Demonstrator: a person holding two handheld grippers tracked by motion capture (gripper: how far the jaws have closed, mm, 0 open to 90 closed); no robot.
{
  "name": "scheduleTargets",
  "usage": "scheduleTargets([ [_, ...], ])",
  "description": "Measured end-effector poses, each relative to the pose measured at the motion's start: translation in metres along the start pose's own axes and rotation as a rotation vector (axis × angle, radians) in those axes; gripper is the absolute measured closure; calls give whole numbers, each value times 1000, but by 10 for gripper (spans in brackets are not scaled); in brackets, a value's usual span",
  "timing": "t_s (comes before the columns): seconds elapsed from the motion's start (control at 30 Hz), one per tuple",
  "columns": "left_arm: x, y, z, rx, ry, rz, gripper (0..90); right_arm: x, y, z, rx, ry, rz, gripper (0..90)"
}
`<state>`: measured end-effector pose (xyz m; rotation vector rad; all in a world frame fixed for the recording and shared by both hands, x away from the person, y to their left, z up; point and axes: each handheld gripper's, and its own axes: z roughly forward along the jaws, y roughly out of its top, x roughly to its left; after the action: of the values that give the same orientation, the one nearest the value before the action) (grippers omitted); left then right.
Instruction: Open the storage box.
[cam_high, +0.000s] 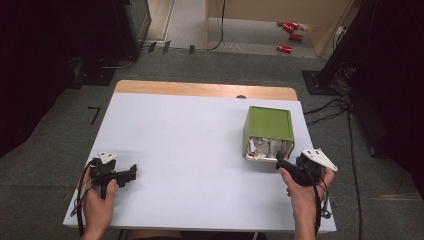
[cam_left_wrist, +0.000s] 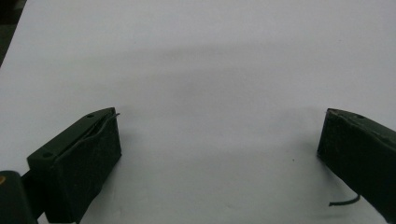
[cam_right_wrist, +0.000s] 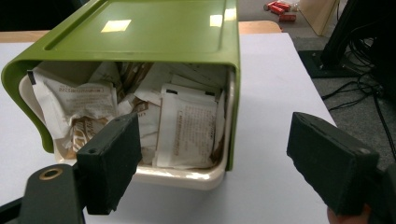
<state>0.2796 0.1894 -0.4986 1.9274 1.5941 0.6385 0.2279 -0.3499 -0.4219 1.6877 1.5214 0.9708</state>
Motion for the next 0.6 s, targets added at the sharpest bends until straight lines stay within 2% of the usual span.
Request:
scheduleTargets([
  [0.13, 0, 0, 0, 0, 0, 0, 0, 3, 2, 5, 6, -10, -8, 183],
  [0.3, 0, 0, 0, 0, 0, 0, 0, 5, 4, 16, 3, -51, 7, 258],
  [0.43, 0, 0, 0, 0, 0, 0, 0, 2, 3, 25, 8, -65, 17, 361],
  [0.47, 0, 0, 0, 0, 0, 0, 0, 2, 3, 25, 8, -65, 17, 361],
  [0.5, 0, 0, 0, 0, 0, 0, 0, -1, 3, 27, 4, -80, 35, 433],
  [0.57, 0, 0, 0, 0, 0, 0, 0, -4, 3, 30, 6, -79, 55, 496],
  [0.6, 0, 0, 0, 0, 0, 0, 0, -4, 3, 30, 6, -79, 55, 496],
])
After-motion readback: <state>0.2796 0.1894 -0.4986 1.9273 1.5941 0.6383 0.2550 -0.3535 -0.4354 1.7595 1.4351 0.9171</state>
